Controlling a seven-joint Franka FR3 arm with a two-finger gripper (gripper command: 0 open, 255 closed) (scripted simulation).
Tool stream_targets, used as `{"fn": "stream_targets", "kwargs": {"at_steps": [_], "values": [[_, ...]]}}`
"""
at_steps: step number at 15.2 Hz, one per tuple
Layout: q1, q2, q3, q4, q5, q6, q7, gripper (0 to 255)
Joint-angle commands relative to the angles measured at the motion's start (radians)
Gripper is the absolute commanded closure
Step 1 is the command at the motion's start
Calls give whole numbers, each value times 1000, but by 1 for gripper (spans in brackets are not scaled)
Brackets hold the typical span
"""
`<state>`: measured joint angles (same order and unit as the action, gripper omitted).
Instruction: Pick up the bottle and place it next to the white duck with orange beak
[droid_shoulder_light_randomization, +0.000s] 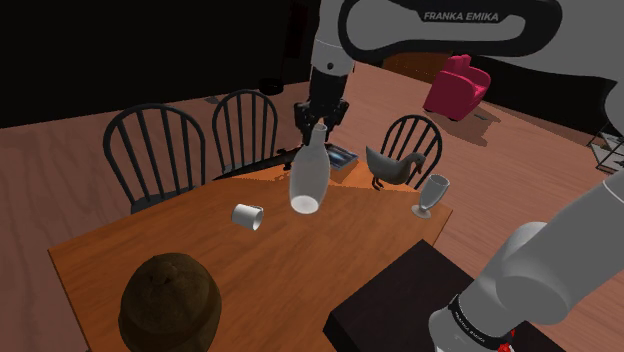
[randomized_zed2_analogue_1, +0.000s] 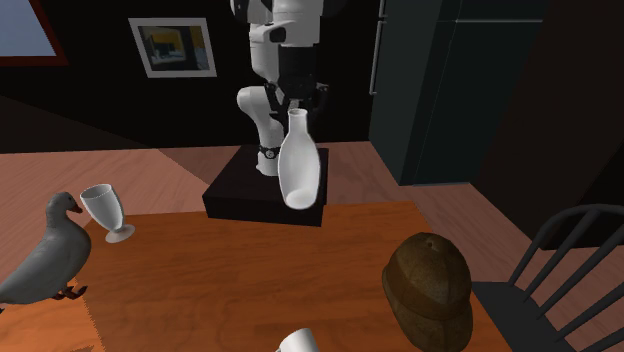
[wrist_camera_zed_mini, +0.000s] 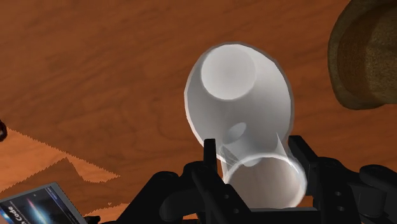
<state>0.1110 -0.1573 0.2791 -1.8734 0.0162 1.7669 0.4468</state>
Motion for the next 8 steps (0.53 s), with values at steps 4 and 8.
{"fn": "stream_targets", "kwargs": {"at_steps": [4, 8], "values": [[-1, 8, 0, 76, -2, -69, 1, 255], [-1, 18, 1, 142, -5, -124, 2, 255]]}}
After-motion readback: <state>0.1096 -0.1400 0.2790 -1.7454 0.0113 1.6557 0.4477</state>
